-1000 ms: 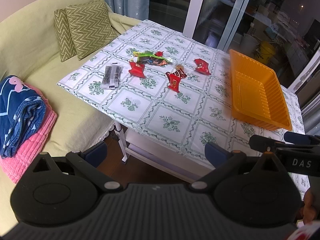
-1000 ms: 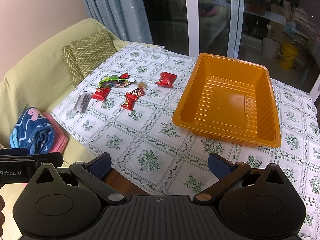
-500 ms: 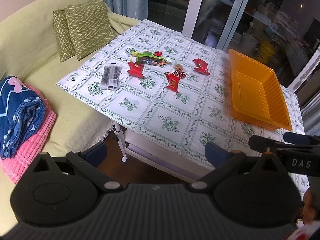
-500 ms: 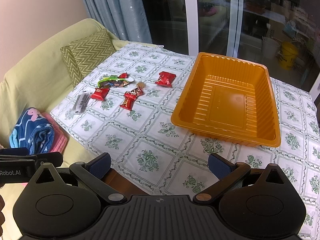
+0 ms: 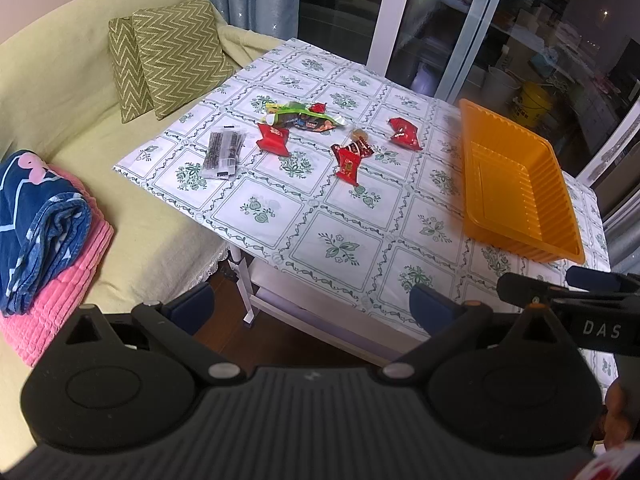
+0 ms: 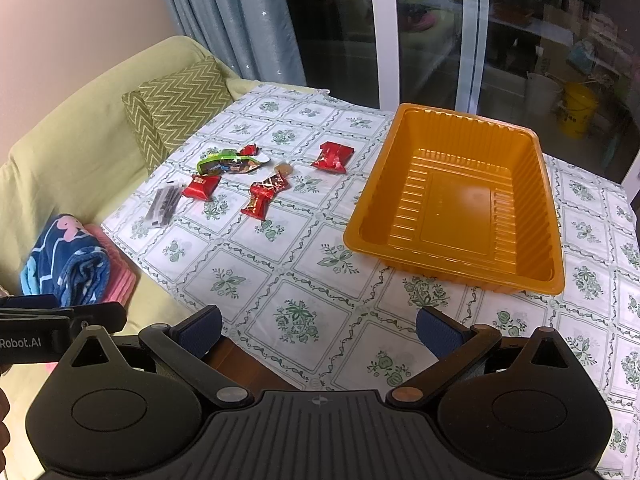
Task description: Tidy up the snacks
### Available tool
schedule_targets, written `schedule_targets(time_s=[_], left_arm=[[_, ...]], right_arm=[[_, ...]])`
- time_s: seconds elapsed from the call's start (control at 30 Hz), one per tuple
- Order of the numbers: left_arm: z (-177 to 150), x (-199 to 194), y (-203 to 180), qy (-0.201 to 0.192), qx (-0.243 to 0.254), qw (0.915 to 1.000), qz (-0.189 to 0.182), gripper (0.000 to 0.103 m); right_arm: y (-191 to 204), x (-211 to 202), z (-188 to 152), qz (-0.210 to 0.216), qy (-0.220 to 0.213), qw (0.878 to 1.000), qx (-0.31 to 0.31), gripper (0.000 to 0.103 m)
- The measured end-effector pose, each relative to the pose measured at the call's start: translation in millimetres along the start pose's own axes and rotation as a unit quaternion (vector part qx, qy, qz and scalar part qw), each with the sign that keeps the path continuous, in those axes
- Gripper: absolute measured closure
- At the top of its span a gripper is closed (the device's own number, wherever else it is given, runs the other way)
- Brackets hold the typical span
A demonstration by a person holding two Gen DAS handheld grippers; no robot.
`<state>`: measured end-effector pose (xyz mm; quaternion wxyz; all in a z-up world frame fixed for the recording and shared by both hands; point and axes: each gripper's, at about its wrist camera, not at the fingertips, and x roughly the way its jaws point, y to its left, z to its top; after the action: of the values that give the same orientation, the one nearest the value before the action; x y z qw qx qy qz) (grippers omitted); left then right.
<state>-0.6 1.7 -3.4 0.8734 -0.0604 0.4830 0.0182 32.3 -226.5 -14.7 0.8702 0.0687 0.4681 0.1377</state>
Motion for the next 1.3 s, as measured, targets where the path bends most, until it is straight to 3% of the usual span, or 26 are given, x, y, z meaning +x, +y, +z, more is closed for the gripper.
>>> schedule_targets(time_s=[0.7,1.3], left_arm=[[2,-2,12,-0.004,-0.017,0.9997,0.016,0.000],[9,18,60,-0.016,-0.049,0.9975,0.048,0.005]], right_arm=[[-4,4,-2,0.021,-0.003,1.000,-0.002,0.000],[14,27,13,0.084,-0.040,0.996,0.002,0.003]])
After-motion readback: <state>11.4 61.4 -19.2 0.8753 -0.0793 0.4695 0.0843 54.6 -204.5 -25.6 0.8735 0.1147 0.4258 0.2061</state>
